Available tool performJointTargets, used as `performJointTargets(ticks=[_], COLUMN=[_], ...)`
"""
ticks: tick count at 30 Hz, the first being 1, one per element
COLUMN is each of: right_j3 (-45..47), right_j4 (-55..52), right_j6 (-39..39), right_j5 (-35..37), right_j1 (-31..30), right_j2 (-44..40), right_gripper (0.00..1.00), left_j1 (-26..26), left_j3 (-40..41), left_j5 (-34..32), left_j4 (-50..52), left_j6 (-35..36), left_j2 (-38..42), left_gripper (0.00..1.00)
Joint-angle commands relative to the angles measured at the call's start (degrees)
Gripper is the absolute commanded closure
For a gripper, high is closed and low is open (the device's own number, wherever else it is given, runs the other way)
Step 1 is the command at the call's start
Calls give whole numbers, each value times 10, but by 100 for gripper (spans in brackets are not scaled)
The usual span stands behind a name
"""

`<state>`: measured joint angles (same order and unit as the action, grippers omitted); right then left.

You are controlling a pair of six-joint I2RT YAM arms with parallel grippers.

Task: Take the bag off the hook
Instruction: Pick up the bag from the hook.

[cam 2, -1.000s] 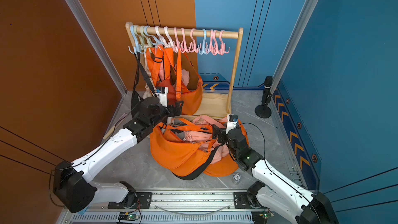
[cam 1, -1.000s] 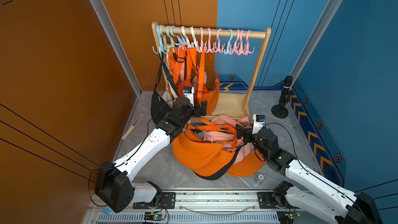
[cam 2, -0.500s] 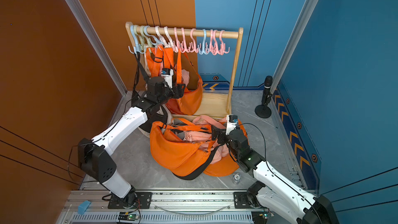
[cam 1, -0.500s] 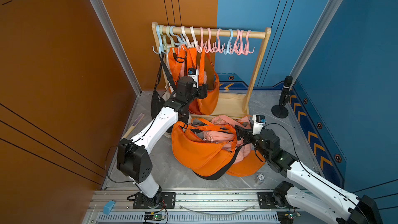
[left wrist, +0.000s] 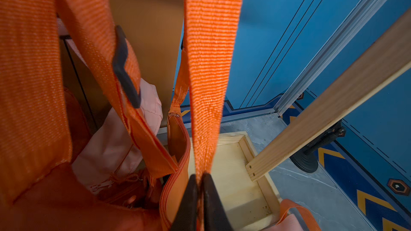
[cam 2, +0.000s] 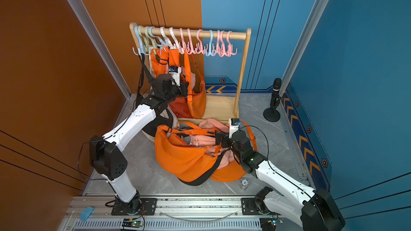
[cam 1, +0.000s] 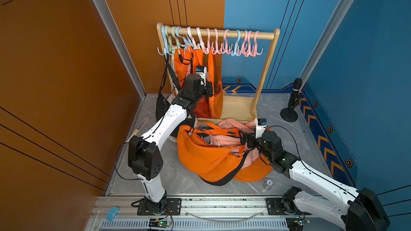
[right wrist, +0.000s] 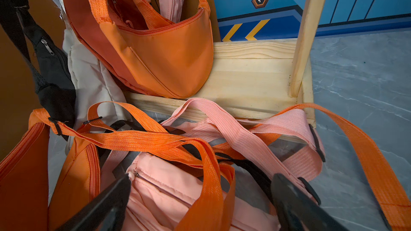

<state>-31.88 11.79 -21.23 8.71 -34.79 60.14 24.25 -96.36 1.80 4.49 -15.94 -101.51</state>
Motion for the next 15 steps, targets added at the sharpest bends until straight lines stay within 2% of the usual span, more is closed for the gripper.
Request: performJointTargets(ticks=[1, 10, 15], right_j3=[-40, -117, -181], right_j4=[32, 60, 84], right_j6=[10, 23, 43], right_j5=[-13, -34, -77], right_j1=[6, 16, 35], right_j2=[28, 111, 171], right_gripper=[0, 0, 0], left_j1=[-5, -18, -39], left_j3=[-9, 33, 46], left_j5=[10, 29, 48], left_j4=[-9, -31, -38], left_j6=[2, -5, -23], left_j2=[10, 61, 84], left_gripper=[100, 100, 100])
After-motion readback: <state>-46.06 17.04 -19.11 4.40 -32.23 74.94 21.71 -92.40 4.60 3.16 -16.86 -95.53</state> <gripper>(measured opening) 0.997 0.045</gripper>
